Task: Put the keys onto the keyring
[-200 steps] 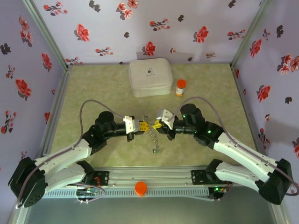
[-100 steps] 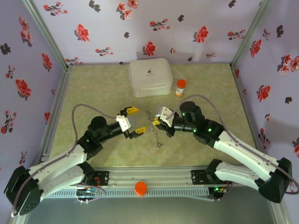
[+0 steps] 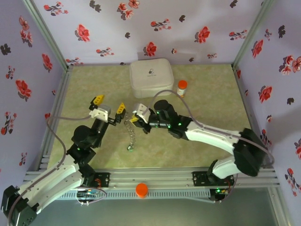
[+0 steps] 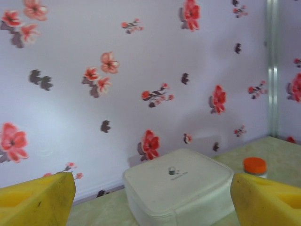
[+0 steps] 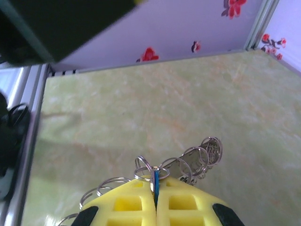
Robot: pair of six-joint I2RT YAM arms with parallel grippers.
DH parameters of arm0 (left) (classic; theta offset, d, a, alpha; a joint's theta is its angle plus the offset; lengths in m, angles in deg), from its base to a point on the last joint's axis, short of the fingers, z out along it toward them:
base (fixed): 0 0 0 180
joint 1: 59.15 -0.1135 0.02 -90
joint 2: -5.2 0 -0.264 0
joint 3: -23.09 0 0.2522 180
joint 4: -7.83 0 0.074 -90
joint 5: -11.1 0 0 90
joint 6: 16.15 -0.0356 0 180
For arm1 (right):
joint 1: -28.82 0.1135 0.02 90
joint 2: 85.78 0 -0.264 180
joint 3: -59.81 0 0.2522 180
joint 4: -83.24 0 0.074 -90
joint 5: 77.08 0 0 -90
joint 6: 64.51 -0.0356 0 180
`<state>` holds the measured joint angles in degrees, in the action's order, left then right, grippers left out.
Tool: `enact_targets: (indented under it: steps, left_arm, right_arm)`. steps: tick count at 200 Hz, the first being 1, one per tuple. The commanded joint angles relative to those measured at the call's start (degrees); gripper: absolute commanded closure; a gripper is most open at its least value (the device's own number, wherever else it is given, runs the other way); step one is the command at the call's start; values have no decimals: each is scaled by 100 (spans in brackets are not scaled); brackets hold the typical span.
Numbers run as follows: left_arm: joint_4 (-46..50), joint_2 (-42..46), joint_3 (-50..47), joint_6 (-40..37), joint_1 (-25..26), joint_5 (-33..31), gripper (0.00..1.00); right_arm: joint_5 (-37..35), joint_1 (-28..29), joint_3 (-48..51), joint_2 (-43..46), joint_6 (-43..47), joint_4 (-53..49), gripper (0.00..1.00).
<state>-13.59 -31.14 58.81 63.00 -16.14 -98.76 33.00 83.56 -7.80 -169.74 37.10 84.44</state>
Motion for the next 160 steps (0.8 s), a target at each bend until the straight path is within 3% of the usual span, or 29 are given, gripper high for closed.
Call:
enact_targets:
  steps: [1,31,86,160]
  left_arm:
    - [-328,114,133,101,-46,-590,14]
    - [-10,114,230,-22,-78,-886,13]
    - [637,-144,140,270,-338,-1442,13]
    - [1612,-651,101,949,-1234,-1879,13]
  right_arm:
    - [-56,44,-275,-503,-469,1336,100]
    - [-561,-5,-70,-929,-72,1199,100]
    - [-1294,-287,97,-925,1334,-1109,100]
    - [-2297,-529,205,-860,2548,-3090,96]
